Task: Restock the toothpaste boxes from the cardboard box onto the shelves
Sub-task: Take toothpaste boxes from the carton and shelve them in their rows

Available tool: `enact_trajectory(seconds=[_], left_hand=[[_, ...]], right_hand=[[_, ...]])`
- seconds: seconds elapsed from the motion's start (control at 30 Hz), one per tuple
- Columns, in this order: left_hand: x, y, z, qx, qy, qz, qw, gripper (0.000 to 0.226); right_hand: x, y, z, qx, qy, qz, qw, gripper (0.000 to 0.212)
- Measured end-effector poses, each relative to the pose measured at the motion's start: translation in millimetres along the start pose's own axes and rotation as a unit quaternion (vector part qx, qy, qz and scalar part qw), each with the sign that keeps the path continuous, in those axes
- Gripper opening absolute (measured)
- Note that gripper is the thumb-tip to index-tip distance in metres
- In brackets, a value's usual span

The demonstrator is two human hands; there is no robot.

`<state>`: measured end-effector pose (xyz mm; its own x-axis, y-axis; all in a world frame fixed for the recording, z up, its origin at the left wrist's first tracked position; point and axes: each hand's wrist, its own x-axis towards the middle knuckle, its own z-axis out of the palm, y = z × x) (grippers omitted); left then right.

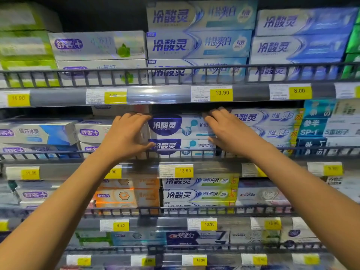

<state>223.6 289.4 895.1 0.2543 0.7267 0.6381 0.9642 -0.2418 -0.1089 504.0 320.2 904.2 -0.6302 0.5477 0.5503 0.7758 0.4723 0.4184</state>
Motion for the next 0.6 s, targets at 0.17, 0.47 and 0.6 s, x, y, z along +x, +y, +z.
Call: enact_trajectory(seconds=[0.17, 0.47, 0.6], left_hand=[[0, -1, 2, 0.001, 0.002, -0.002, 1.000, 0.079], [-4, -7, -1, -0.003, -0.006, 0.006, 1.000, 0.082], [-16, -36, -14, -0.006, -0.005, 0.006, 1.000, 0.089]], right_hand=[[2, 1, 1, -0.003, -0.017, -0.008, 1.000, 0.066], [4, -9, 4, -0.024, -0.005, 0.014, 1.000, 0.064], [16, -36, -3, 0.028, 0.023, 0.021, 0.999, 0.065]])
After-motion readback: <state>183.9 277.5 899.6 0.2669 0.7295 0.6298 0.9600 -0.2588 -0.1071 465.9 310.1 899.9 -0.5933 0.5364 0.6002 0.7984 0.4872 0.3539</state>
